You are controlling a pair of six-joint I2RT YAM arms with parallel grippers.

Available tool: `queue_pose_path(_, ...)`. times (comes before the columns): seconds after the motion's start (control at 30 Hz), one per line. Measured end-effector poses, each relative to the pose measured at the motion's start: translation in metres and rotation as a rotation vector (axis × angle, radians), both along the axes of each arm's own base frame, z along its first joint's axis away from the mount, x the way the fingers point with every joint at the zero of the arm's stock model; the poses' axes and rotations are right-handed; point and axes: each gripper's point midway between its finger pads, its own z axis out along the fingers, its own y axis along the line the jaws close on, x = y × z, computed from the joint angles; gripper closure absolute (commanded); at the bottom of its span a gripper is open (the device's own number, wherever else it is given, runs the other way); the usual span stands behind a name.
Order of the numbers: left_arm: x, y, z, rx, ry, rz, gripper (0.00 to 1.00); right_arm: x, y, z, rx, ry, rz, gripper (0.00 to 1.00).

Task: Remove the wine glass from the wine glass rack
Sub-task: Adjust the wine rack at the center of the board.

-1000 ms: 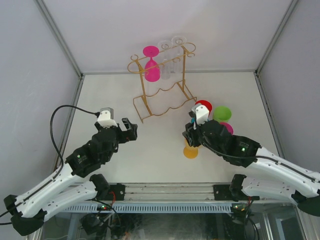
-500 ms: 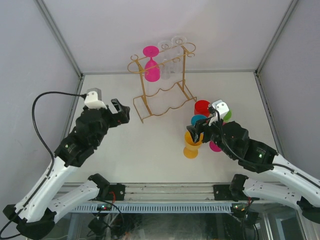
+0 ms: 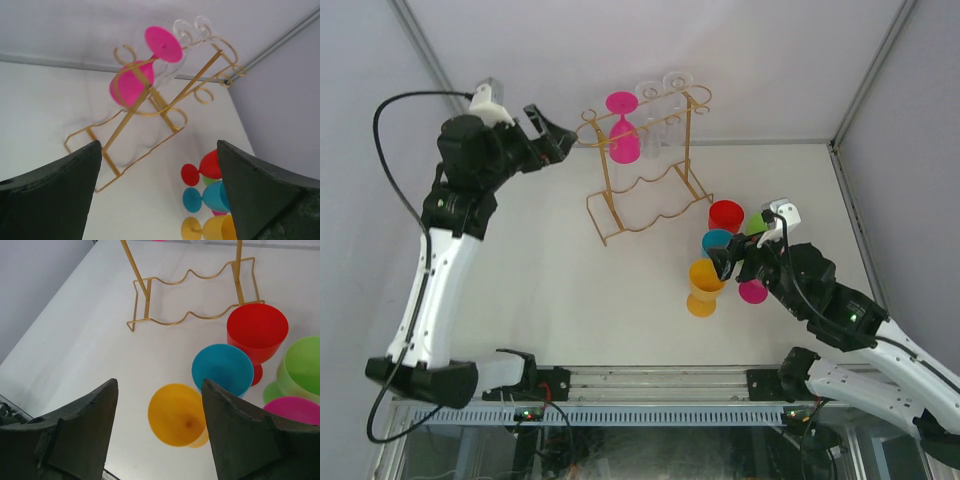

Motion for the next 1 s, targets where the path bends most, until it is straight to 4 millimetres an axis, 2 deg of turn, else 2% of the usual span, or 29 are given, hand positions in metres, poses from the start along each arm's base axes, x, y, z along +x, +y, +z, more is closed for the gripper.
queue_pose_path(0.27, 0.073, -0.035, 0.044, -0.038, -0.039, -0.164, 0.01, -0.006, -0.008, -0.002, 0.032, 0.034, -0.004, 0.32)
queue_pose_path(0.47, 0.131, -0.051, 0.058, -0.022, -0.065, -0.213, 0.04, -0.01, -0.009, -0.009, 0.033, 0.065, -0.001, 0.32)
queue_pose_path(0.53, 0.144, -0.054, 0.051, -0.027, -0.054, -0.228, 0.04, -0.011, -0.009, -0.011, 0.031, 0.075, 0.002, 0.32)
queue_pose_path(0.73, 0.169, -0.057, 0.011, -0.046, 0.03, -0.253, 0.06, -0.015, -0.009, -0.016, 0.029, 0.099, 0.012, 0.32)
queue_pose_path(1.0, 0.187, -0.06, 0.001, -0.031, 0.006, -0.264, 0.1, -0.017, -0.006, -0.017, 0.042, 0.118, 0.022, 0.31)
